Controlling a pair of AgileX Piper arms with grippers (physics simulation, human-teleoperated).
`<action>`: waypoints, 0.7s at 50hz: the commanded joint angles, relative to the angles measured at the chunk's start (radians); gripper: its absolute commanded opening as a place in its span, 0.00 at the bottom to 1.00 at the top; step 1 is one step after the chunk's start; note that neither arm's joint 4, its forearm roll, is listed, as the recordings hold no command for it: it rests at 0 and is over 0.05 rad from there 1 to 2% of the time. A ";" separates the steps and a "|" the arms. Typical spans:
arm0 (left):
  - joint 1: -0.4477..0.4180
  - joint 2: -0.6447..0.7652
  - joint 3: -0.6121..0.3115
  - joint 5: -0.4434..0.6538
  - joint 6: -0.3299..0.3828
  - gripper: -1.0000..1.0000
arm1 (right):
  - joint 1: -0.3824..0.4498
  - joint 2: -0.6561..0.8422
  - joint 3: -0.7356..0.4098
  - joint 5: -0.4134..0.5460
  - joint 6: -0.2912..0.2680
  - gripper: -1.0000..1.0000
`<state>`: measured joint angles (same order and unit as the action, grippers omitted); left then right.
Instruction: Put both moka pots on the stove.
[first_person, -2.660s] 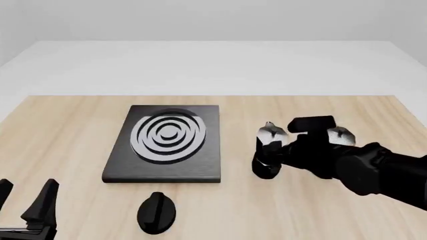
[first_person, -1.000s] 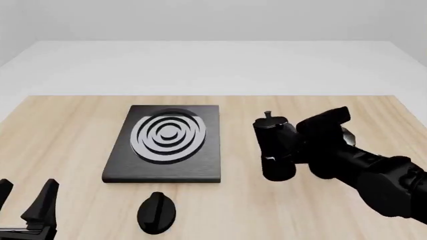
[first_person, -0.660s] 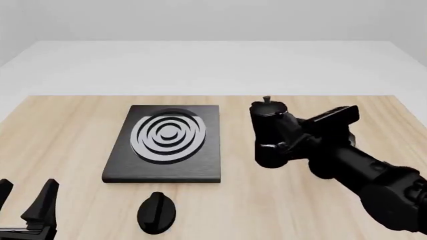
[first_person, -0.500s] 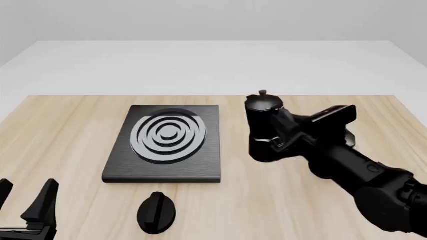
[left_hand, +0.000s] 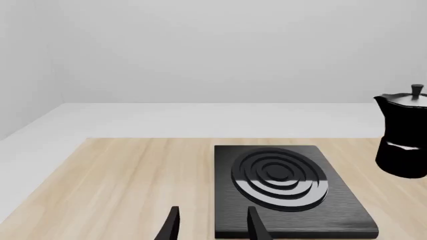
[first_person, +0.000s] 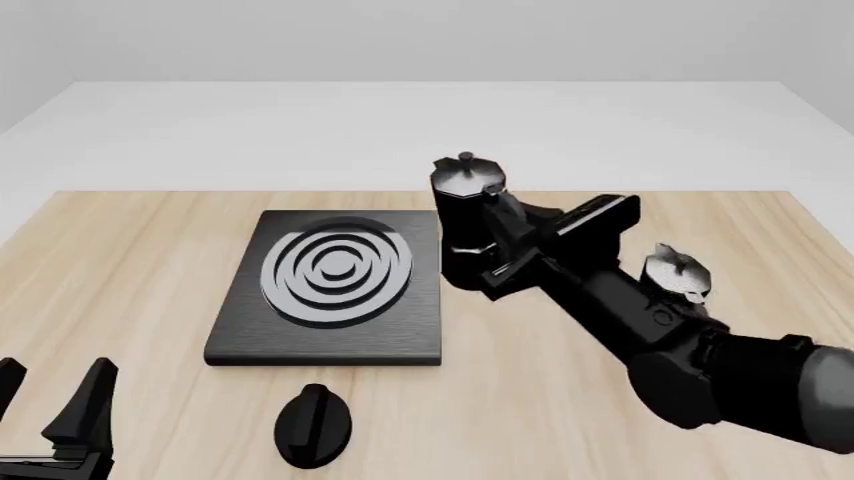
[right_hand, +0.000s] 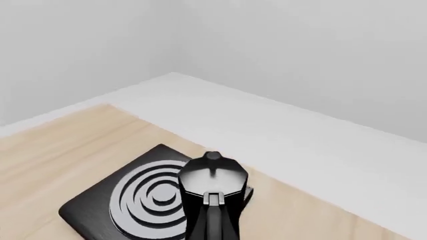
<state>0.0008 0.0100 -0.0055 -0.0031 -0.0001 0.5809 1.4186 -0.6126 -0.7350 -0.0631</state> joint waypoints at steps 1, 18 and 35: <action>0.000 0.000 0.000 0.000 0.000 1.00 | 0.048 0.085 -0.102 -0.095 -0.016 0.00; 0.000 0.000 0.000 0.000 0.000 1.00 | 0.105 0.197 -0.214 -0.182 -0.048 0.00; 0.000 0.000 0.000 0.000 0.000 1.00 | 0.160 0.321 -0.343 -0.223 -0.073 0.00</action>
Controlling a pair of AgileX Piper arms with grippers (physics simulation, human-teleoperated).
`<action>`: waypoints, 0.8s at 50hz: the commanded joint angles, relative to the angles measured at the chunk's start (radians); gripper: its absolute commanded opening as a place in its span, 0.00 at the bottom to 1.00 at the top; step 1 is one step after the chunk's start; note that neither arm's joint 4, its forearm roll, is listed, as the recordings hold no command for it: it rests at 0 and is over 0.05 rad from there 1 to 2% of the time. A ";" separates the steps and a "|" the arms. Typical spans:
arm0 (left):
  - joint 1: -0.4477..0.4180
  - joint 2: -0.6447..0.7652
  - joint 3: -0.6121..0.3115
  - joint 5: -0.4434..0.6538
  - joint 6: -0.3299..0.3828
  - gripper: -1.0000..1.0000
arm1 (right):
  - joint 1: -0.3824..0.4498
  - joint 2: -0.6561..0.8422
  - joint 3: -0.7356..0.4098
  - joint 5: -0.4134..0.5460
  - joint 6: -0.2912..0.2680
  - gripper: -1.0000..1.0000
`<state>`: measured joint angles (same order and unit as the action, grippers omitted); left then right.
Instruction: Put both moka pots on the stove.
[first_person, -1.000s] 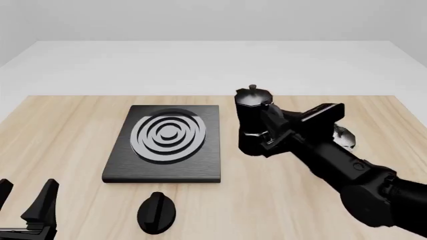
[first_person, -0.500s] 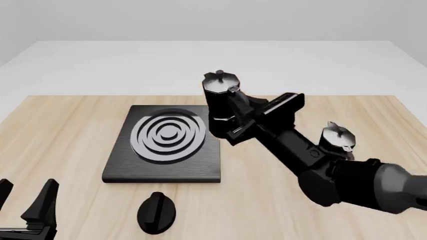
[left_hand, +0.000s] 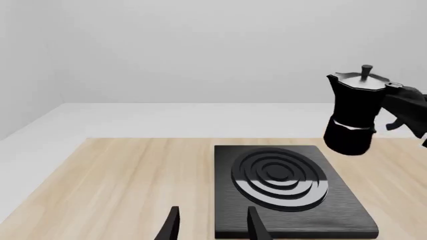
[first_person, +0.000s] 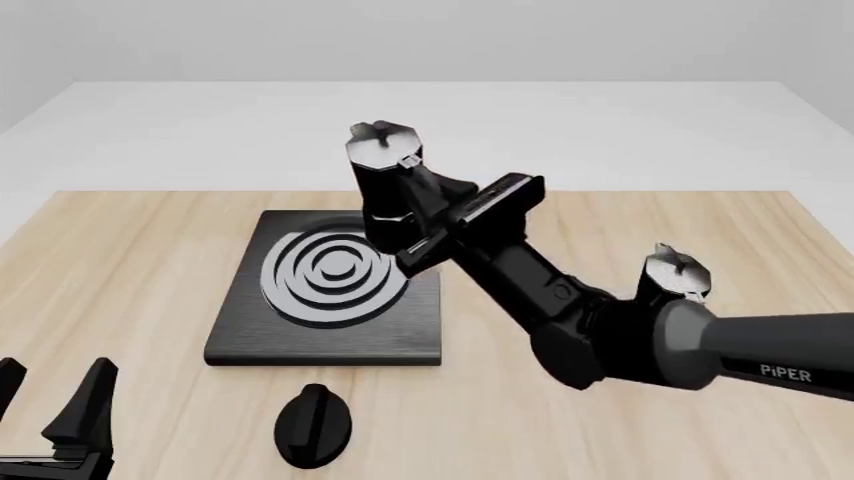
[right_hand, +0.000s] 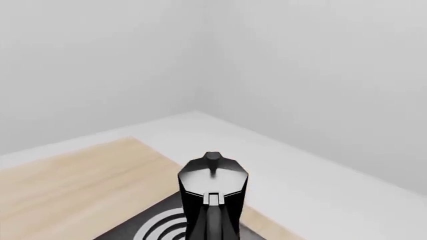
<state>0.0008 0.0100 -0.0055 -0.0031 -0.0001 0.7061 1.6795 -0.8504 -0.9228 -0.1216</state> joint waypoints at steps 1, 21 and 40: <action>0.000 0.000 0.000 0.000 0.000 1.00 | 0.035 0.060 -0.105 -0.035 -0.015 0.00; 0.000 0.000 0.000 0.000 0.000 1.00 | 0.097 0.227 -0.310 -0.014 -0.034 0.00; 0.000 0.000 0.000 0.000 0.000 1.00 | 0.117 0.381 -0.510 0.017 -0.026 0.00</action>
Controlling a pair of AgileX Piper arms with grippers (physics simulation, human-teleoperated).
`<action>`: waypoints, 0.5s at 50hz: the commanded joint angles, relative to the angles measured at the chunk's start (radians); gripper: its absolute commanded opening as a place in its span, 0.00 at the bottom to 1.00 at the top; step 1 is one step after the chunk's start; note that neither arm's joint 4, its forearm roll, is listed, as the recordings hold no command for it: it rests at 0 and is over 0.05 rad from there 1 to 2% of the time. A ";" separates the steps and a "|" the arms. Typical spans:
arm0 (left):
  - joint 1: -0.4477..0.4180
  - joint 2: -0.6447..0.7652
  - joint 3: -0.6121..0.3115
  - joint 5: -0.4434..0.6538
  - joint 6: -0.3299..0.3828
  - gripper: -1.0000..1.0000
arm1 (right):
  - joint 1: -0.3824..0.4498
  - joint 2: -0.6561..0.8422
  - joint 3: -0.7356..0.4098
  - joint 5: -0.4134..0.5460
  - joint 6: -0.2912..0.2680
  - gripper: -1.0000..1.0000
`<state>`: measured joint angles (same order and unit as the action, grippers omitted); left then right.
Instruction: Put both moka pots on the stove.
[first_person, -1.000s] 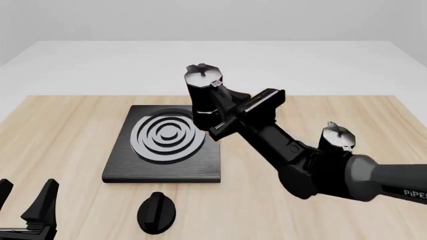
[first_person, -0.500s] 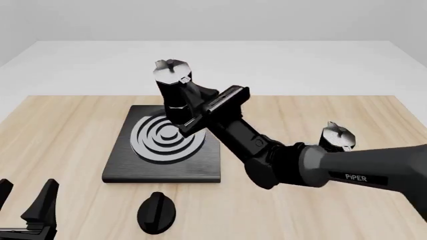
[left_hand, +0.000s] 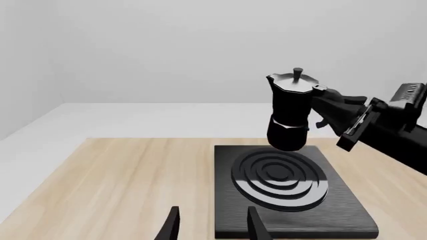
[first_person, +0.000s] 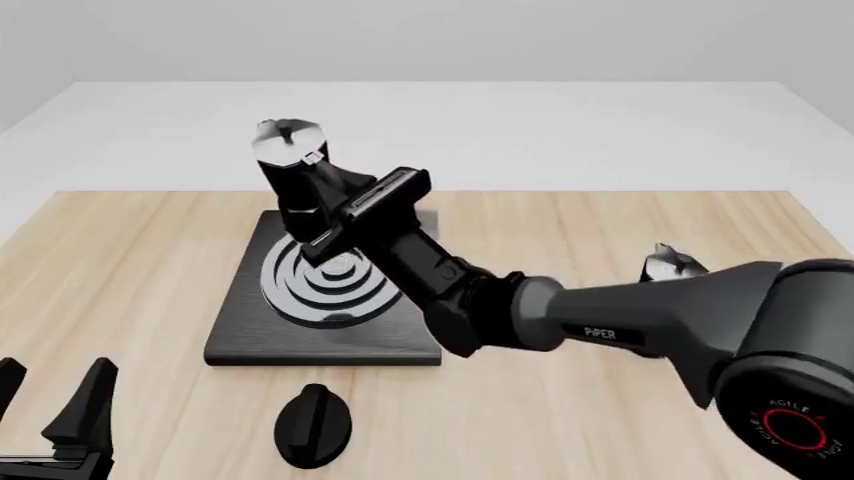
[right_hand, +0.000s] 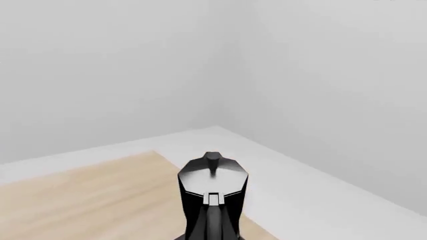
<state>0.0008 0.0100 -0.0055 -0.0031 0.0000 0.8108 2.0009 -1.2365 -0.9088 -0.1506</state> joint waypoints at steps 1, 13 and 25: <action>0.000 0.000 0.000 0.000 0.000 1.00 | 0.010 0.069 -0.137 0.007 0.008 0.00; 0.000 0.000 0.000 0.000 0.000 1.00 | 0.004 0.142 -0.207 0.008 0.022 0.00; 0.000 0.000 0.000 0.000 0.000 1.00 | 0.009 0.185 -0.234 0.006 0.043 0.00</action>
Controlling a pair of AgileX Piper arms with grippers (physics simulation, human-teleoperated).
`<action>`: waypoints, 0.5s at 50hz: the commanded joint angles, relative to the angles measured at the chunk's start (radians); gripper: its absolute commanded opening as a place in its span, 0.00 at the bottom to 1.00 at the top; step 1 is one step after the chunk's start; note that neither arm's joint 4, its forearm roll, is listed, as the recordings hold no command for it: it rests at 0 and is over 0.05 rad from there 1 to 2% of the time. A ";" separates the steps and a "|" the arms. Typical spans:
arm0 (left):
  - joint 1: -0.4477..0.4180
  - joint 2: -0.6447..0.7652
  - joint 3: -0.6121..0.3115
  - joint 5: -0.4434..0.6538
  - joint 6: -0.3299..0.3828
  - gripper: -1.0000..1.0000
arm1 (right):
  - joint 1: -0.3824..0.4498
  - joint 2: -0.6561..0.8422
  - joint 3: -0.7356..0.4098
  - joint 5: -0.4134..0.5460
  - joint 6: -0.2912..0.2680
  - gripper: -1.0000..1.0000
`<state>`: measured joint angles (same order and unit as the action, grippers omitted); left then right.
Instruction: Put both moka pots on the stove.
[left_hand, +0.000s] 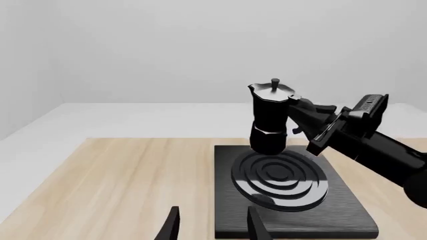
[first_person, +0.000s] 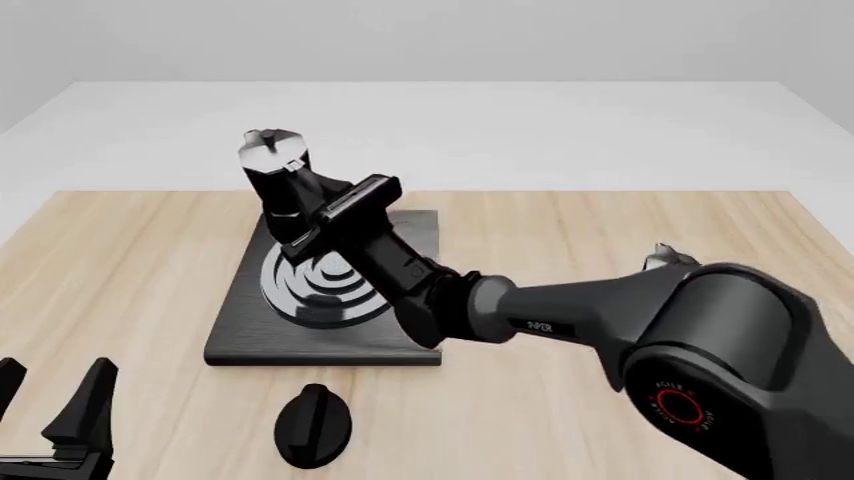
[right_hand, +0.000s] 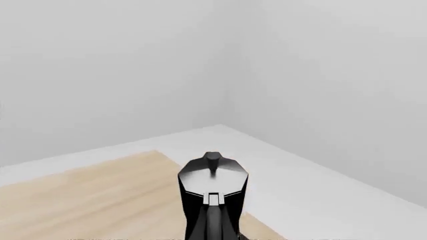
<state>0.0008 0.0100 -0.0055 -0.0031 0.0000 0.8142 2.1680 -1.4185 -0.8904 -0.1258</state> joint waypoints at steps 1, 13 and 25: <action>0.000 0.000 0.000 0.000 0.000 1.00 | 0.006 0.018 -0.052 -0.013 0.018 0.00; 0.000 0.000 0.000 0.000 0.000 1.00 | 0.013 0.044 -0.060 -0.008 0.020 0.00; 0.000 0.000 0.000 0.000 0.000 1.00 | 0.010 0.069 -0.071 -0.003 0.017 0.00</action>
<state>0.0008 0.0100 -0.0055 -0.0031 -0.0001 0.8246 2.2427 -1.4600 -0.8863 -0.1106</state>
